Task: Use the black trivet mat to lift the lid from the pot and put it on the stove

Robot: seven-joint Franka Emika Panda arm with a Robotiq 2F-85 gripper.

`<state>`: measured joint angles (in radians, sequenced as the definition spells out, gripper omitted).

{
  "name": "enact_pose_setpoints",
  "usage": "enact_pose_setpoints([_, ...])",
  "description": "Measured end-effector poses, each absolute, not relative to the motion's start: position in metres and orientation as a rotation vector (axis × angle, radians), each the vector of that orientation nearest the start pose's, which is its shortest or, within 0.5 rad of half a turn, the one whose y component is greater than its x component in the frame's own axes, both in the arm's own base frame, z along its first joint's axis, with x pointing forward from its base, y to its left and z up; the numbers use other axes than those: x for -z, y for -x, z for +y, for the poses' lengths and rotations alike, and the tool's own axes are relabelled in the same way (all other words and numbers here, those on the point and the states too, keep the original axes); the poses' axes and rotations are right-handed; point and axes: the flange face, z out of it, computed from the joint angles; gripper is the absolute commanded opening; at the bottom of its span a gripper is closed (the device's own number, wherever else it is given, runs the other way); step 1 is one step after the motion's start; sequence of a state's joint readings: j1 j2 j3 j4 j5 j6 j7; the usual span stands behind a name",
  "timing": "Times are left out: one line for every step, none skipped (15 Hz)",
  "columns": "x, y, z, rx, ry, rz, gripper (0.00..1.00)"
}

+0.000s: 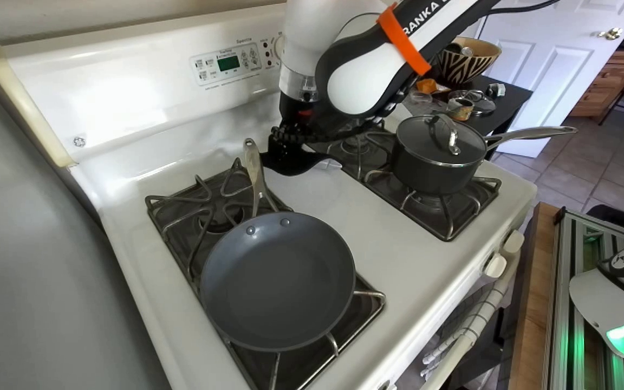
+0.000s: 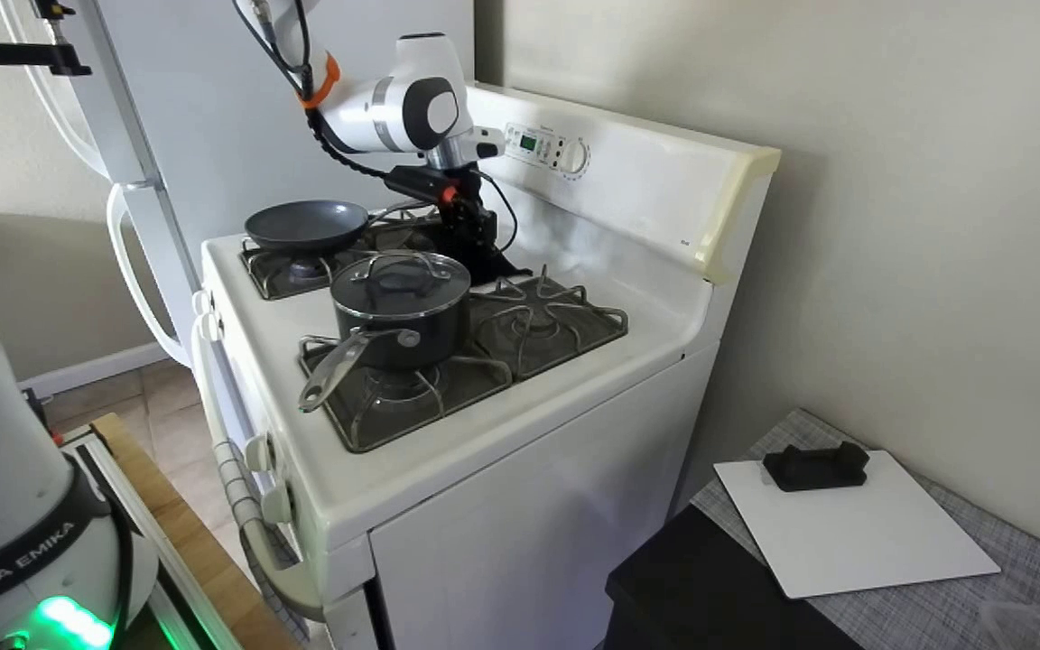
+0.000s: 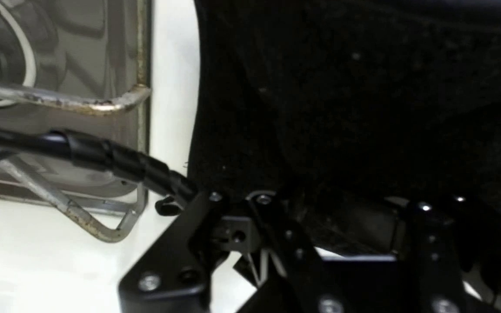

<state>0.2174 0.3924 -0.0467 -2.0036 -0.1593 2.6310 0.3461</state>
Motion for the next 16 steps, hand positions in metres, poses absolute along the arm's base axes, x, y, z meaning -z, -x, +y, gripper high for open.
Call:
enact_pose_setpoints([-0.292,-0.619,0.111,0.42,3.155,0.064,0.0])
enact_pose_setpoints([-0.299,-0.619,0.11,0.435,3.149,0.064,0.0])
enact_pose_setpoints([-0.306,-0.619,0.108,0.448,3.145,0.065,0.0])
enact_pose_setpoints([-0.311,-0.619,0.106,0.459,3.142,0.066,0.0])
enact_pose_setpoints([-0.316,-0.618,0.105,0.468,3.14,0.069,0.0])
enact_pose_setpoints([-0.321,-0.617,0.103,0.473,3.139,0.072,0.0])
enact_pose_setpoints([-0.325,-0.616,0.102,0.476,3.138,0.076,0.0])
enact_pose_setpoints([-0.33,-0.614,0.1,0.47,3.142,0.08,0.0])
enact_pose_setpoints([-0.336,-0.612,0.098,0.462,3.149,0.081,0.0])
enact_pose_setpoints([-0.343,-0.609,0.097,0.457,3.157,0.079,0.0])
enact_pose_setpoints([-0.351,-0.605,0.095,0.452,3.165,0.076,0.0])
enact_pose_setpoints([-0.36,-0.6,0.093,0.449,3.175,0.069,0.0])
enact_pose_setpoints([-0.369,-0.595,0.091,0.451,3.186,0.062,0.0])
enact_pose_setpoints([-0.378,-0.59,0.089,0.457,3.195,0.053,0.0])
enact_pose_setpoints([-0.387,-0.584,0.087,0.463,3.206,0.045,0.0])
enact_pose_setpoints([-0.396,-0.577,0.084,0.471,3.216,0.037,0.0])
